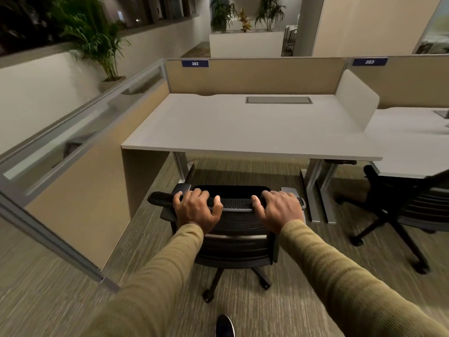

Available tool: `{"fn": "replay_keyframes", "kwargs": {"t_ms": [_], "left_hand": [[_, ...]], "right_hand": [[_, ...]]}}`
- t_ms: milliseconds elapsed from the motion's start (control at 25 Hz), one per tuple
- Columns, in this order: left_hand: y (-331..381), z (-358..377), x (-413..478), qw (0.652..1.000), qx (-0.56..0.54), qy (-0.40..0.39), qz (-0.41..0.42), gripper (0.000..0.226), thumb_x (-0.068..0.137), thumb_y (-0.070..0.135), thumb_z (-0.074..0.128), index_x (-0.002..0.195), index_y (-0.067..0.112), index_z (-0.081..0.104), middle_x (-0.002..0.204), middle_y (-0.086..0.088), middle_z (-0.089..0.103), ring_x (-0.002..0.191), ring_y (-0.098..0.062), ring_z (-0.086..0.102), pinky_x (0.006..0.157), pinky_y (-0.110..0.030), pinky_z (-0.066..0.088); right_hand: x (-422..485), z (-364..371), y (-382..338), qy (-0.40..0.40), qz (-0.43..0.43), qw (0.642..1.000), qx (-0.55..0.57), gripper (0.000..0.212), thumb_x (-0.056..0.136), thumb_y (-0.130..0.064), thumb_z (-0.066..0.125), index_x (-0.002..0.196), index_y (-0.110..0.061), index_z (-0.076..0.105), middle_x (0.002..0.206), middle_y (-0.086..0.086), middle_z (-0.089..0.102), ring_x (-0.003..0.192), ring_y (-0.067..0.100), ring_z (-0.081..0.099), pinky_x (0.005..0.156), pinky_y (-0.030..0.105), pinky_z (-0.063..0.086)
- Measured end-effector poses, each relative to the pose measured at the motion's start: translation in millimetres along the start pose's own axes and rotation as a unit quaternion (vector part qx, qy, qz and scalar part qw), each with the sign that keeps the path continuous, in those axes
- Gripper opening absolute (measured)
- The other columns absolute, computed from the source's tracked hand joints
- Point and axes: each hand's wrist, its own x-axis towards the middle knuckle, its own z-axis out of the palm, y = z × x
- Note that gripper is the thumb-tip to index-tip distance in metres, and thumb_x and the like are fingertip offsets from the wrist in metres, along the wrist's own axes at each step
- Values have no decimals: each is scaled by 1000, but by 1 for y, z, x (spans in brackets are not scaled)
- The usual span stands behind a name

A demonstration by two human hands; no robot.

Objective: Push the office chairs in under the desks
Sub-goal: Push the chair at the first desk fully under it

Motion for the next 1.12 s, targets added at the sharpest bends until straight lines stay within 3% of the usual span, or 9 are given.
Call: {"fn": "replay_keyframes", "kwargs": {"t_ms": [160, 400, 640, 800, 1120], "left_hand": [[26, 0, -9, 1000, -6, -7, 27, 58, 89, 58, 32, 80, 14, 69, 81, -3, 67, 83, -27, 62, 97, -48, 39], [34, 9, 6, 998, 7, -16, 60, 74, 85, 76, 25, 86, 16, 69, 86, -3, 66, 87, -27, 62, 96, -47, 38], [37, 32, 52, 995, 16, -13, 102, 89, 77, 91, 25, 87, 15, 69, 85, -3, 67, 82, -26, 62, 87, -43, 42], [45, 54, 90, 992, 40, -51, 111, 94, 75, 95, 21, 93, 16, 69, 89, -3, 66, 86, -25, 61, 88, -44, 41], [70, 112, 192, 988, 55, -89, 112, 100, 72, 99, 12, 98, 18, 65, 94, -3, 65, 90, -26, 59, 92, -47, 39]], "right_hand": [[-15, -10, 25, 23, 12, 1000, -15, 51, 96, -60, 23, 69, -27, 52, 62, -7, 57, 58, 16, 50, 65, 31, 29], [-2, -10, 39, 35, 22, 999, -19, 50, 95, -56, 28, 75, -25, 61, 67, -6, 62, 62, 17, 56, 66, 31, 35], [42, 2, 57, 43, 28, 998, -26, 52, 95, -57, 27, 78, -23, 64, 68, -5, 62, 61, 17, 54, 65, 31, 32], [78, 19, 78, 29, 33, 999, -26, 54, 94, -61, 26, 82, -25, 64, 70, -7, 61, 63, 13, 46, 67, 31, 30], [178, 50, 129, 16, 53, 998, -29, 61, 89, -67, 18, 85, -26, 63, 78, -4, 65, 75, 20, 57, 71, 33, 33]]}}
